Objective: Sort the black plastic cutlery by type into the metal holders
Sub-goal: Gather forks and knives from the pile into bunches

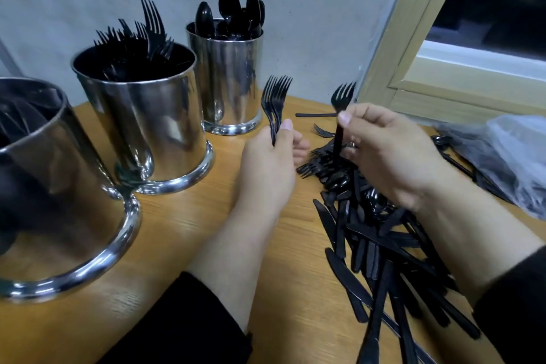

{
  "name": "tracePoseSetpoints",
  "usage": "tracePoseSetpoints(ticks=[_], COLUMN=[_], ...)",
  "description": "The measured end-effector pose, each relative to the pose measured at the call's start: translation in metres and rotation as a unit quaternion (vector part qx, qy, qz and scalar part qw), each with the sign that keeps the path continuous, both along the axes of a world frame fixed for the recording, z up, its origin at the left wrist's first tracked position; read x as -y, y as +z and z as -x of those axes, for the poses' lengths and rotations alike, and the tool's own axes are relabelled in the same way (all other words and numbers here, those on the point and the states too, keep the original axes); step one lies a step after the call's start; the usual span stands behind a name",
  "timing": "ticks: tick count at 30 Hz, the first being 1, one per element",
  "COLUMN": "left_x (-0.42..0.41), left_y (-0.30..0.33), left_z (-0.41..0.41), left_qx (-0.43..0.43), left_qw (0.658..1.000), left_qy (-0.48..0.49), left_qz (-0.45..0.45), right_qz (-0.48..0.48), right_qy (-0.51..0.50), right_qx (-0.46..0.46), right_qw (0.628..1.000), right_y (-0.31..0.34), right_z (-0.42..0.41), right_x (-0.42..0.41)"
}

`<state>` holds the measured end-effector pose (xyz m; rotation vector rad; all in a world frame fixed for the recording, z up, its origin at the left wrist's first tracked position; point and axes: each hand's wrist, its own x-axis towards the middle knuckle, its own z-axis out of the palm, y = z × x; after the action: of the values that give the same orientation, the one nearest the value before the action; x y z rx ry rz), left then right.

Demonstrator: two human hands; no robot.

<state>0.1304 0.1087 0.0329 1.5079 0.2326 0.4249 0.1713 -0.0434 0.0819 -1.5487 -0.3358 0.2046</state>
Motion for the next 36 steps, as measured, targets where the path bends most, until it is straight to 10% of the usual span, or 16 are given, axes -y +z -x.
tracePoseSetpoints(ticks=[11, 22, 36], left_x=[0.031, 0.037, 0.048], left_y=[0.004, -0.010, -0.018], left_z=[0.015, 0.009, 0.008], left_qx=[-0.035, -0.038, -0.083], left_qw=[0.981, 0.985, 0.987], left_qy=[-0.179, -0.164, -0.131], left_qz=[0.061, 0.027, -0.045], right_qz=[-0.026, 0.437, 0.432], right_qy=[-0.046, -0.186, -0.218], right_qx=[-0.039, 0.152, 0.144], right_qw=[0.998, 0.867, 0.863], right_y=[0.000, -0.051, -0.062], right_z=[0.017, 0.034, 0.023], right_x=[0.010, 0.085, 0.075])
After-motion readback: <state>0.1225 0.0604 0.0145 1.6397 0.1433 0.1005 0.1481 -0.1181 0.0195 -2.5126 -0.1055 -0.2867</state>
